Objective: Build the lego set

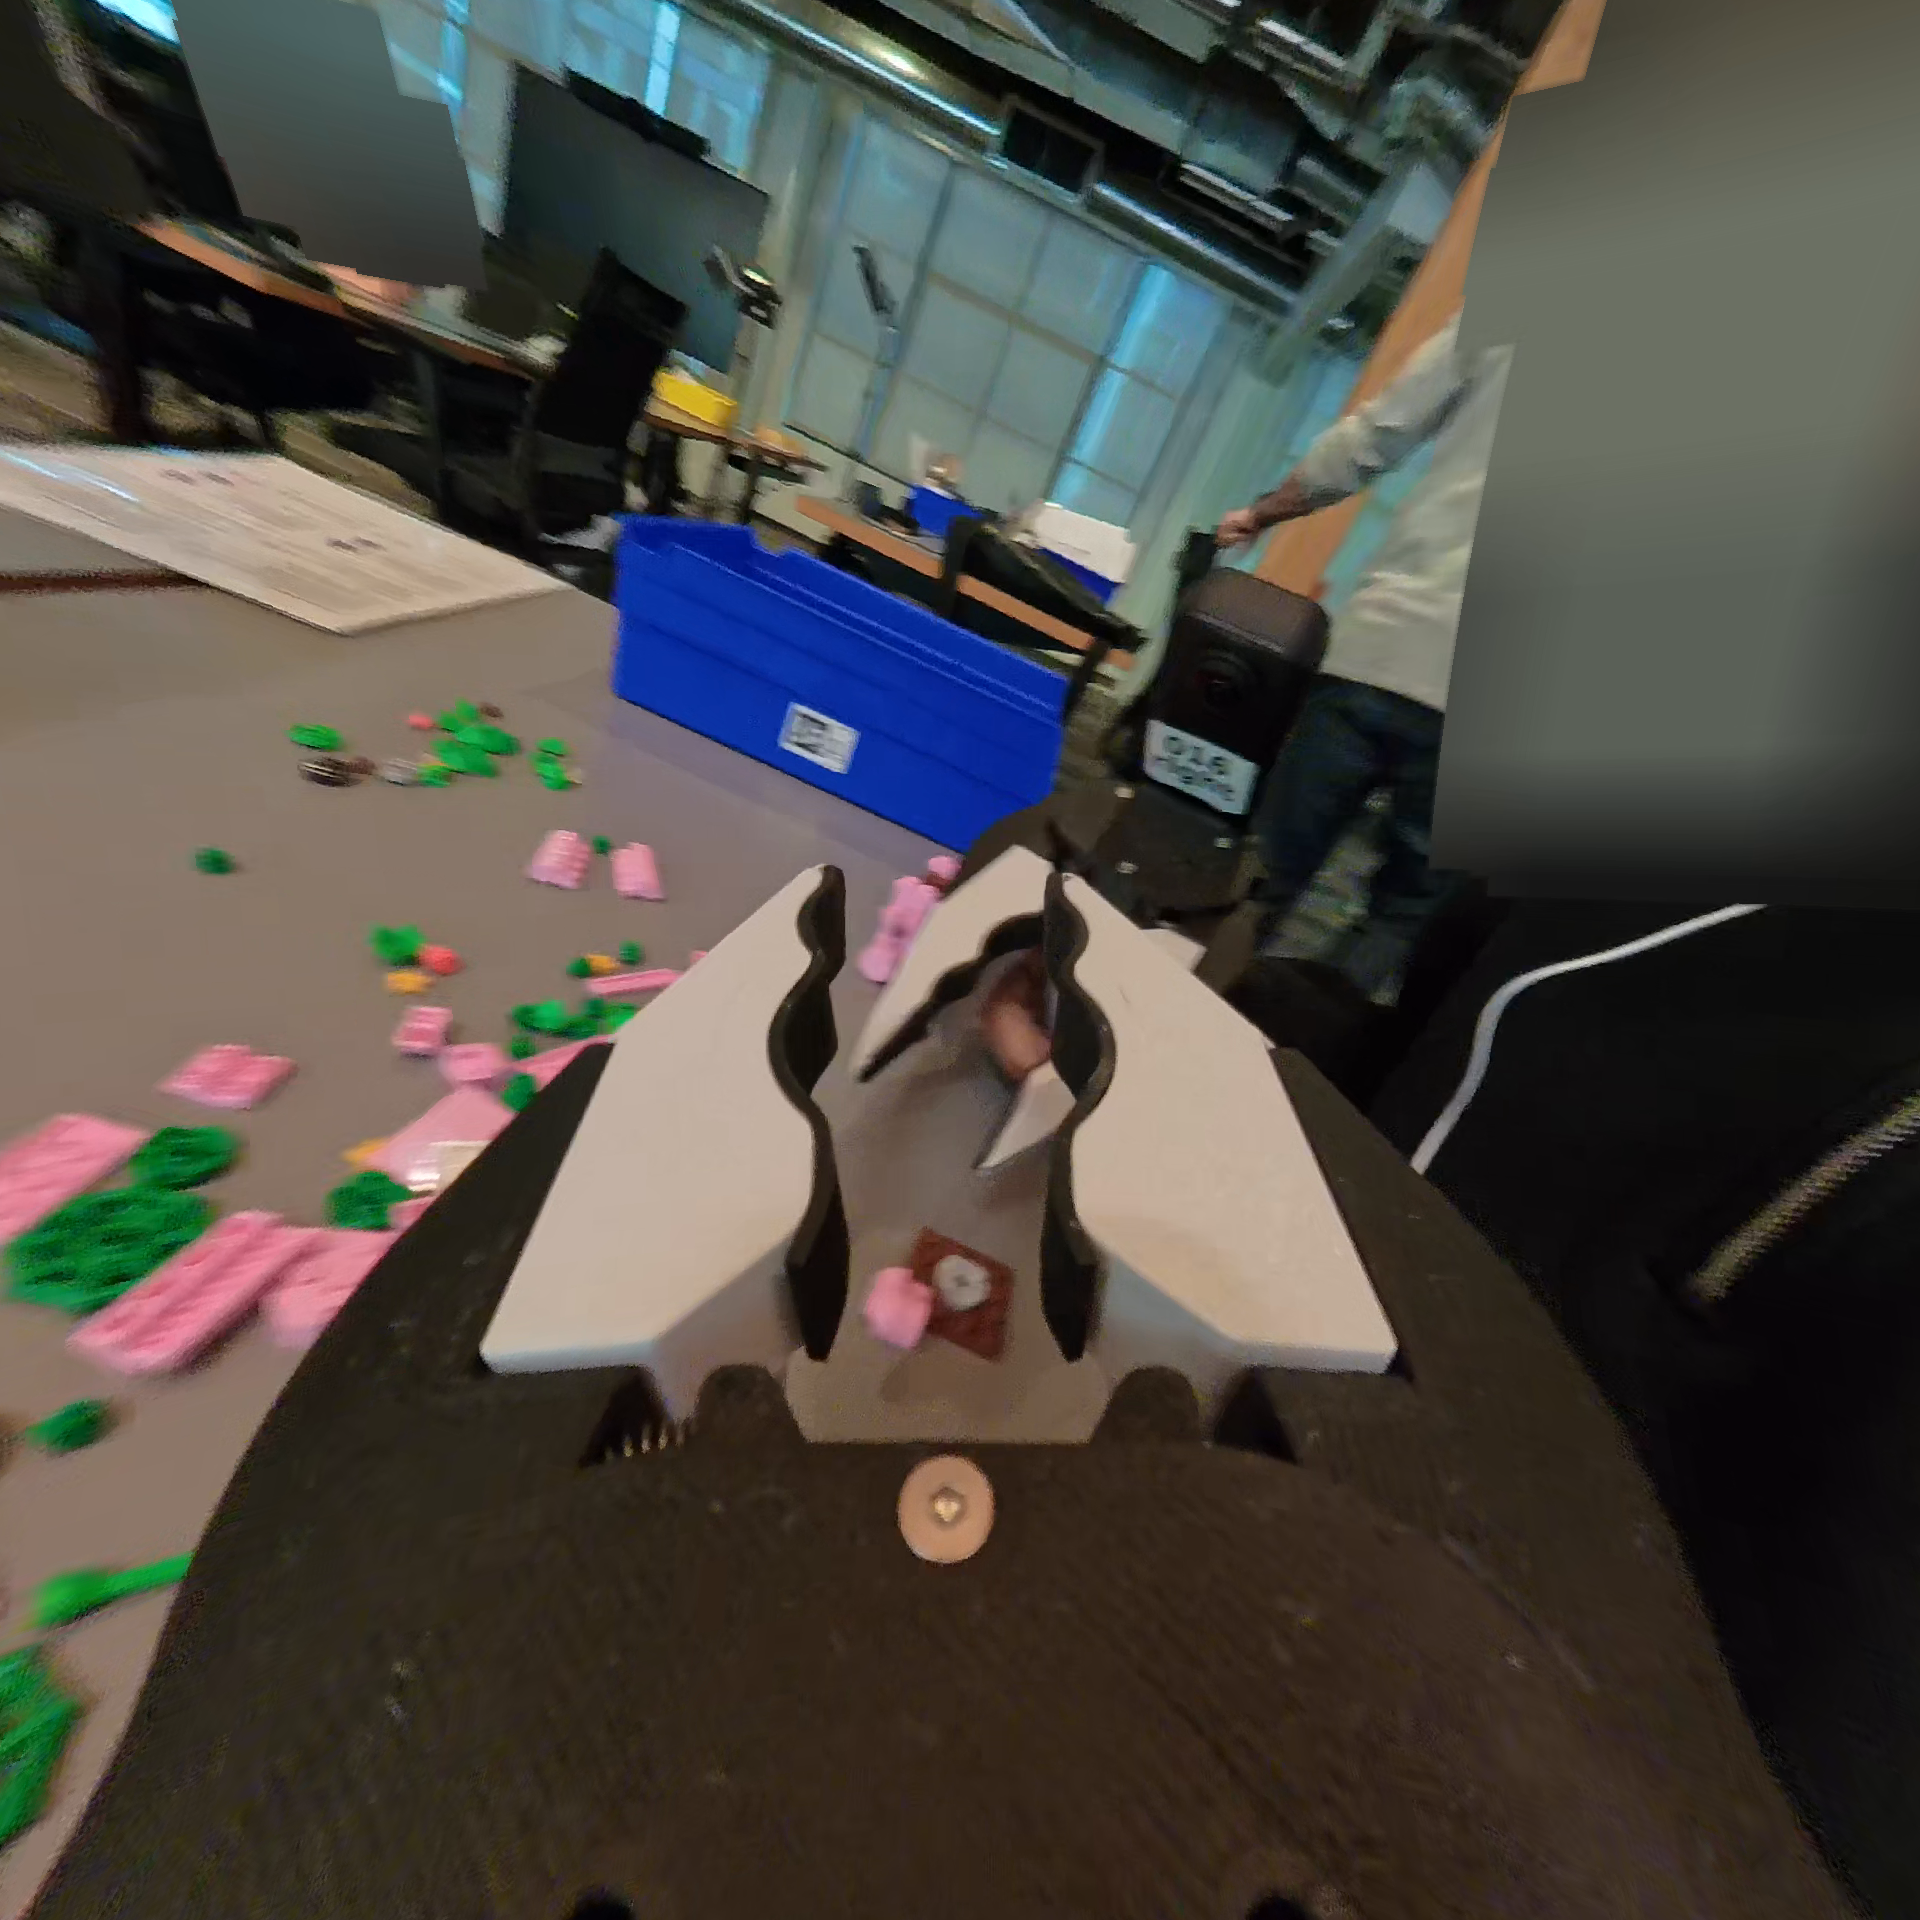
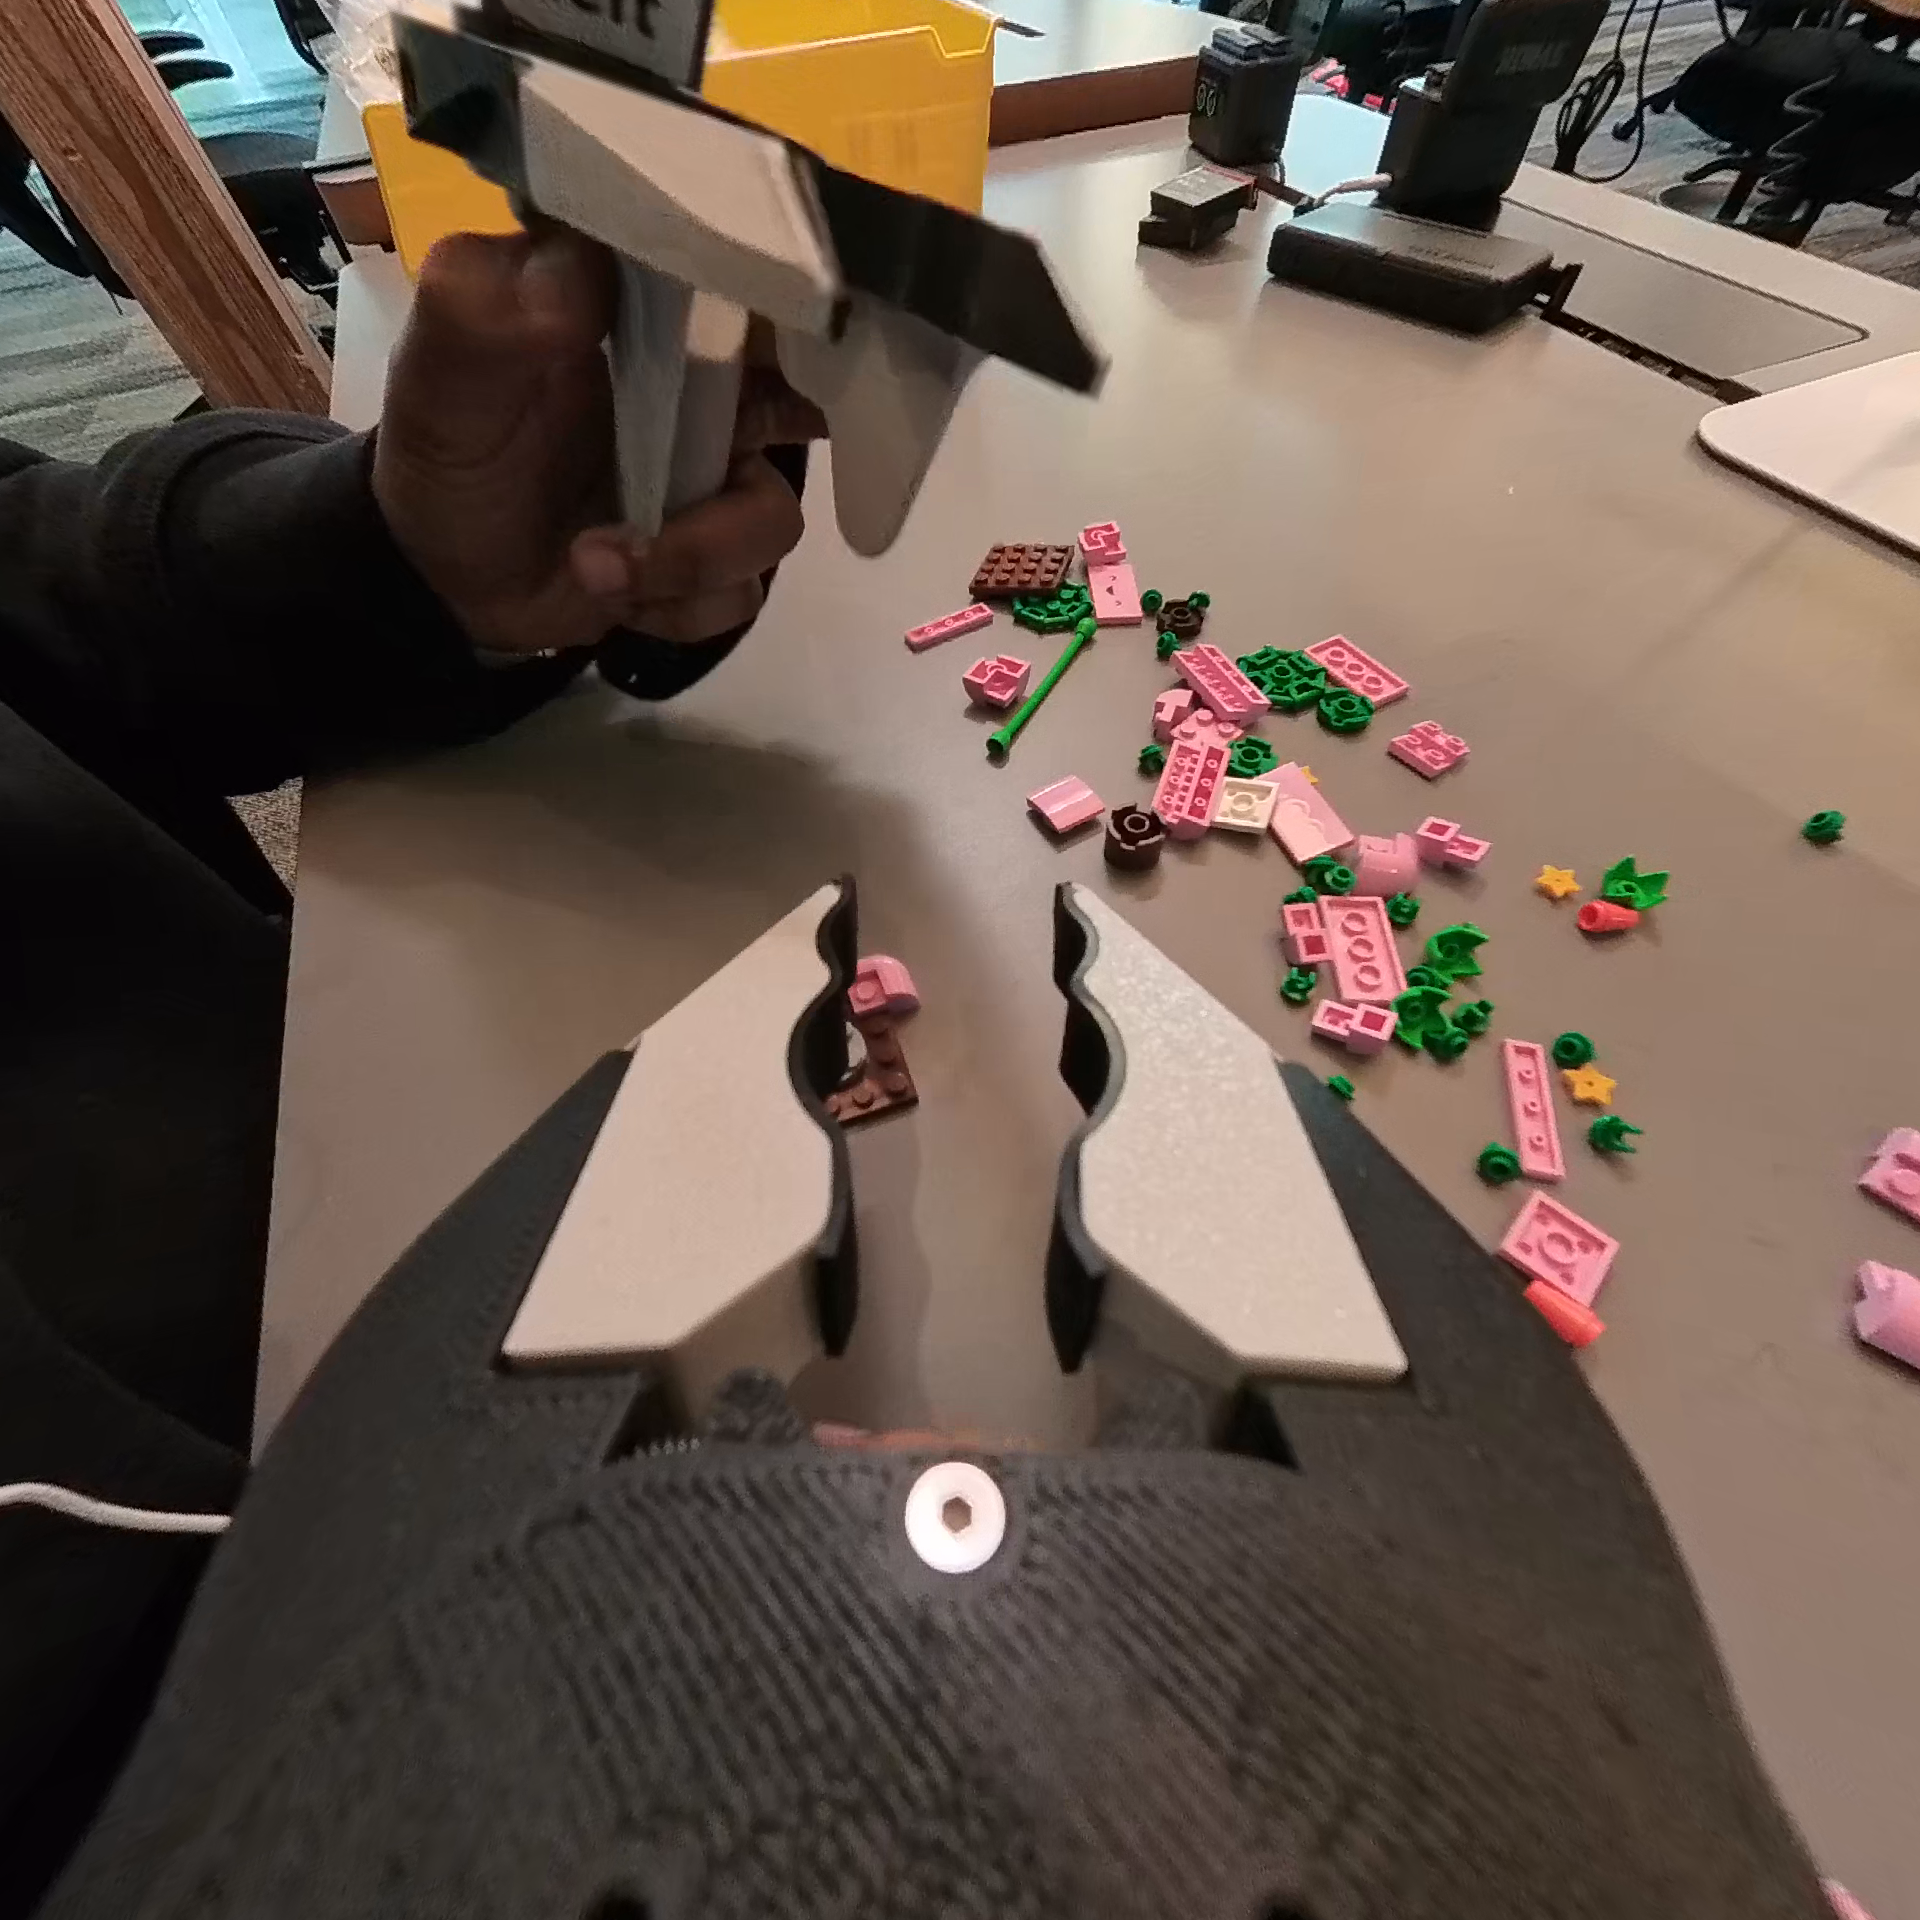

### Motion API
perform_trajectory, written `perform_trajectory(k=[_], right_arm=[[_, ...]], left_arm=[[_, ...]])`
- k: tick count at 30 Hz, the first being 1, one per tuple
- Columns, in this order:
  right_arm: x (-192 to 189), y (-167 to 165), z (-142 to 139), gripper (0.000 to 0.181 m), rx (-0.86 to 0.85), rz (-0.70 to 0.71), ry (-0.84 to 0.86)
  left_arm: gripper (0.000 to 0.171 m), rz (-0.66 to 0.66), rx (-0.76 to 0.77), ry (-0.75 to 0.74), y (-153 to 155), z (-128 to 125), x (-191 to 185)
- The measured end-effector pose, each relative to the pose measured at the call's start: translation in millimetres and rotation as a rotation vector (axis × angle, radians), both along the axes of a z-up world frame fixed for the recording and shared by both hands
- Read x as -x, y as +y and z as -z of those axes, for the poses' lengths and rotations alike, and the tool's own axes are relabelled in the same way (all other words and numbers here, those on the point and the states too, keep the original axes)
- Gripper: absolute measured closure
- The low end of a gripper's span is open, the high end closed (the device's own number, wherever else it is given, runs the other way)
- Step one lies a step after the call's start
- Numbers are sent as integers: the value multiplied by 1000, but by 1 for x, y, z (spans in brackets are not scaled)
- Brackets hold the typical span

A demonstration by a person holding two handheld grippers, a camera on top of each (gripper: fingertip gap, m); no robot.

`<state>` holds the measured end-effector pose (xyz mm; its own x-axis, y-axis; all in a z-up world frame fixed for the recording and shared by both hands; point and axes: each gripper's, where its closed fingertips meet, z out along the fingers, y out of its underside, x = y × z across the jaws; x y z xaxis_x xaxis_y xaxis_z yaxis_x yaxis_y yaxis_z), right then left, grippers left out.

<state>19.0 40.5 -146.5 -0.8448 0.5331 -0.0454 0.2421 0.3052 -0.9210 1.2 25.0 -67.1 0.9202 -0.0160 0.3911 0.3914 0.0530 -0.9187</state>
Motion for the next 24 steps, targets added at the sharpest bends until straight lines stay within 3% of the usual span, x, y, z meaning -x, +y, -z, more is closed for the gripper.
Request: perform_trajectory(k=[3,6,10,17,24], right_arm=[[0,1,-2,145,9,4,5],[0,1,-1,145,7,5,3],[1,1,0,145,4,10,-2],[2,1,0,145,2,13,-3],[3,2,1,145,0,16,-15]], left_arm=[[137,-178,67,136,-23,0,26],[143,-300,221,214,-42,20,53],[147,-235,349,107,-40,50,57],[161,-316,589,143,-45,87,71],[163,-341,683,162,-45,101,75]])
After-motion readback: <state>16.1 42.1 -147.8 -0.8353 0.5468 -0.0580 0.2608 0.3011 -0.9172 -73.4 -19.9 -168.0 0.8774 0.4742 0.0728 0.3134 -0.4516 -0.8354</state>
